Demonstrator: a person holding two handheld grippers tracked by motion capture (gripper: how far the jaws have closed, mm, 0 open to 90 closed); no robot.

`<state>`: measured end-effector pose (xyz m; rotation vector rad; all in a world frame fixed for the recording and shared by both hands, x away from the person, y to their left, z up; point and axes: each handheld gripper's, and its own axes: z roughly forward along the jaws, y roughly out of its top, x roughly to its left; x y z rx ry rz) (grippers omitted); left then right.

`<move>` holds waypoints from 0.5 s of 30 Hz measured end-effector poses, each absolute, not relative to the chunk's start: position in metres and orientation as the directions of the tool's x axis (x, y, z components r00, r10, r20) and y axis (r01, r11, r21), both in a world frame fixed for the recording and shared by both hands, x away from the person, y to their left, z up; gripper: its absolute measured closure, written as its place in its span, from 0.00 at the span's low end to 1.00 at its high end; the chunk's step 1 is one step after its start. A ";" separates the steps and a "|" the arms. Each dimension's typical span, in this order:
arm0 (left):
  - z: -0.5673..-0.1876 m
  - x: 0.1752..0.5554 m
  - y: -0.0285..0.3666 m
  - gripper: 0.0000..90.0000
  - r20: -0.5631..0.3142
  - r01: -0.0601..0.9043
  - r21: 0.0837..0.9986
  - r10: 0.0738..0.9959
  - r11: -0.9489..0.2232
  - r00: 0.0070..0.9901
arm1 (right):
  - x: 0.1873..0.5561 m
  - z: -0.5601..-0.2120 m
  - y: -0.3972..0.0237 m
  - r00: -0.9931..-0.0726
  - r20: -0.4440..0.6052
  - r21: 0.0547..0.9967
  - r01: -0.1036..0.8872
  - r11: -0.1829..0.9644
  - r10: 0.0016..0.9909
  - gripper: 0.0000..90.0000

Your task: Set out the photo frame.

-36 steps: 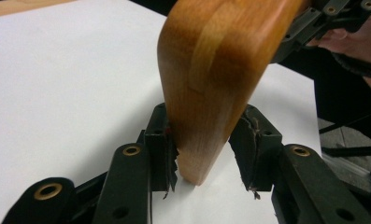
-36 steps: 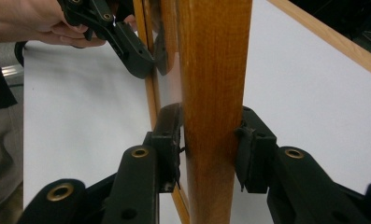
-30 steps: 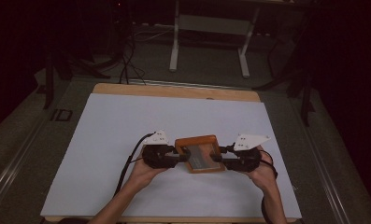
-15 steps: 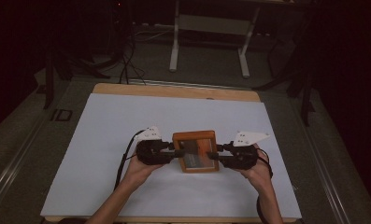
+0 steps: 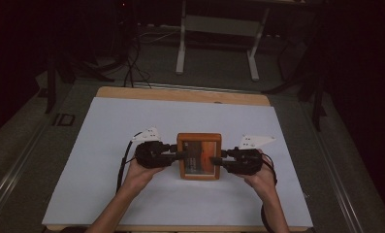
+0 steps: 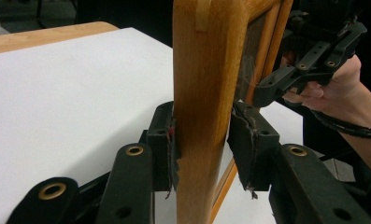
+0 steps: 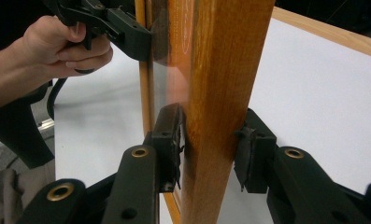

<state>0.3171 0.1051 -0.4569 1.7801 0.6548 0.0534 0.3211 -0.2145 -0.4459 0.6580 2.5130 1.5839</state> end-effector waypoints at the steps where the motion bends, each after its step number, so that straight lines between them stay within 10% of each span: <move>1: -0.457 0.317 0.106 0.70 -0.297 0.406 0.900 0.456 -0.162 0.839 | 0.322 -0.446 -0.214 -0.901 0.147 0.880 0.308 0.362 0.407 0.72; 15: -0.458 0.321 0.113 0.70 -0.321 0.436 0.888 0.477 -0.150 0.818 | 0.328 -0.455 -0.207 -0.884 0.221 0.870 0.369 0.327 0.411 0.72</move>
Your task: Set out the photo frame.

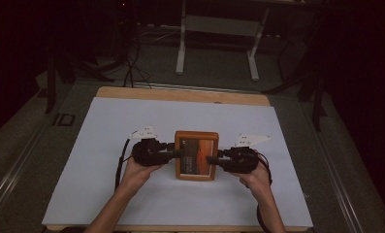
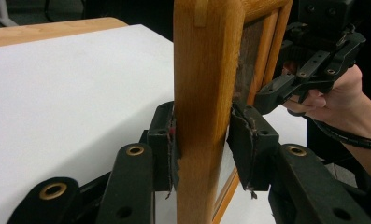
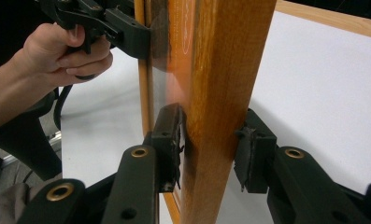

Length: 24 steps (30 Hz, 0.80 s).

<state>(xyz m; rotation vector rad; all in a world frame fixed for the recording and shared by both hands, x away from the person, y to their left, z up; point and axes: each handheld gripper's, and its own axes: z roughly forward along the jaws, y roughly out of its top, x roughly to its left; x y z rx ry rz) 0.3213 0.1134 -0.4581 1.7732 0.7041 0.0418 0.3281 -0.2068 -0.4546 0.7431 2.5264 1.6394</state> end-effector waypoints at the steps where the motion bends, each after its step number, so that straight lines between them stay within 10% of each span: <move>1: -0.458 0.322 0.114 0.70 -0.321 0.436 0.887 0.479 -0.151 0.817 | 0.329 -0.455 -0.206 -0.882 0.228 0.867 0.376 0.326 0.411 0.72; 24: -0.463 0.324 0.124 0.71 -0.326 0.467 0.872 0.537 -0.148 0.778 | 0.340 -0.472 -0.192 -0.859 0.302 0.847 0.441 0.297 0.414 0.70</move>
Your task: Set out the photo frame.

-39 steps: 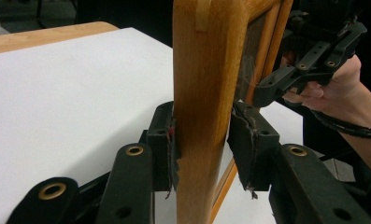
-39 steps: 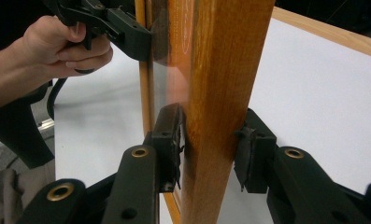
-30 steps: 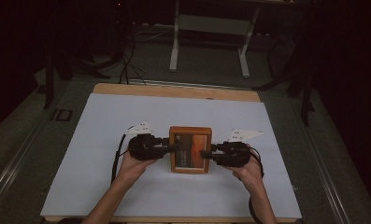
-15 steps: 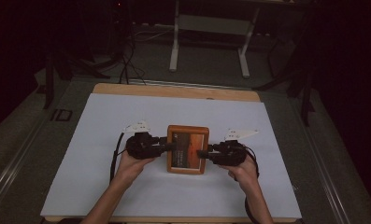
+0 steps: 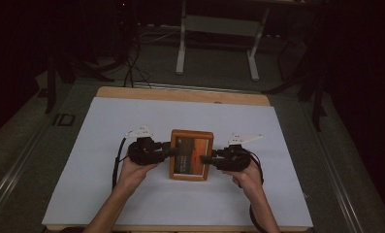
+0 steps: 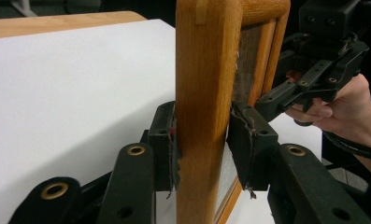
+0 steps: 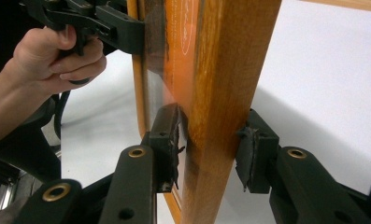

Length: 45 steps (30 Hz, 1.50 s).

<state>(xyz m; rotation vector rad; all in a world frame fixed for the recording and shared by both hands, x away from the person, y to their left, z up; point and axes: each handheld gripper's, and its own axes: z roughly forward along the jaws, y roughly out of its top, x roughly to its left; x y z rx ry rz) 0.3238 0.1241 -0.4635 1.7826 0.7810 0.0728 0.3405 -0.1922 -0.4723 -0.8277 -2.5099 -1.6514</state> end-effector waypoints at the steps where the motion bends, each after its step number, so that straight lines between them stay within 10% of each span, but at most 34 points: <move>1: -0.464 0.324 0.124 0.71 -0.328 0.470 0.870 0.539 -0.147 0.776 | 0.342 -0.474 -0.192 -0.857 0.307 0.845 0.445 0.296 0.413 0.69; 45: -0.490 0.333 0.128 0.64 -0.363 0.528 0.835 0.566 -0.155 0.740 | 0.351 -0.499 -0.184 -0.828 0.317 0.823 0.483 0.298 0.463 0.58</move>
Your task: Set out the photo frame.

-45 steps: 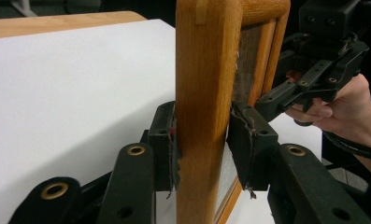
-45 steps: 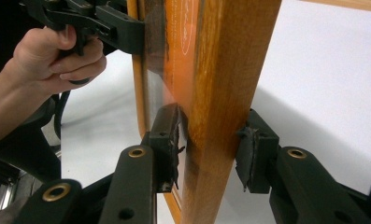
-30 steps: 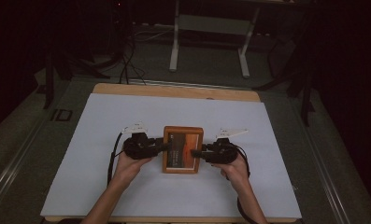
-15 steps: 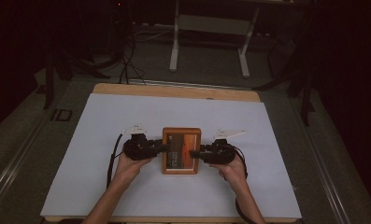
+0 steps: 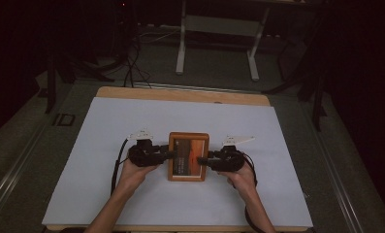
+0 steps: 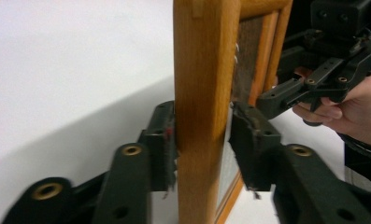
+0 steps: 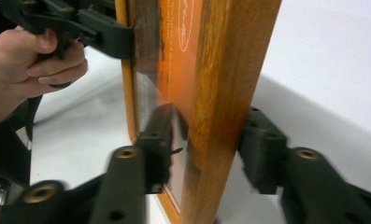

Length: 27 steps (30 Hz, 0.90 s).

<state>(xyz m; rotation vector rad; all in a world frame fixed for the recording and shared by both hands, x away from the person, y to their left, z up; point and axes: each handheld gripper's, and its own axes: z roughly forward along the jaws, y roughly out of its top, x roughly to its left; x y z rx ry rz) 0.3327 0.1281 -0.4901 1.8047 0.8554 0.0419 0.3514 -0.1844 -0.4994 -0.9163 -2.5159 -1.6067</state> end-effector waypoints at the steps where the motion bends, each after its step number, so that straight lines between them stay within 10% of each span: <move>1: -0.490 0.333 0.128 0.62 -0.363 0.528 0.835 0.565 -0.156 0.741 | 0.352 -0.499 -0.186 -0.826 0.320 0.827 0.482 0.289 0.463 0.56; 27: -0.473 0.328 0.149 0.49 -0.324 0.489 0.862 0.596 -0.134 0.735 | 0.345 -0.476 -0.214 -0.820 0.294 0.847 0.462 0.263 0.491 0.46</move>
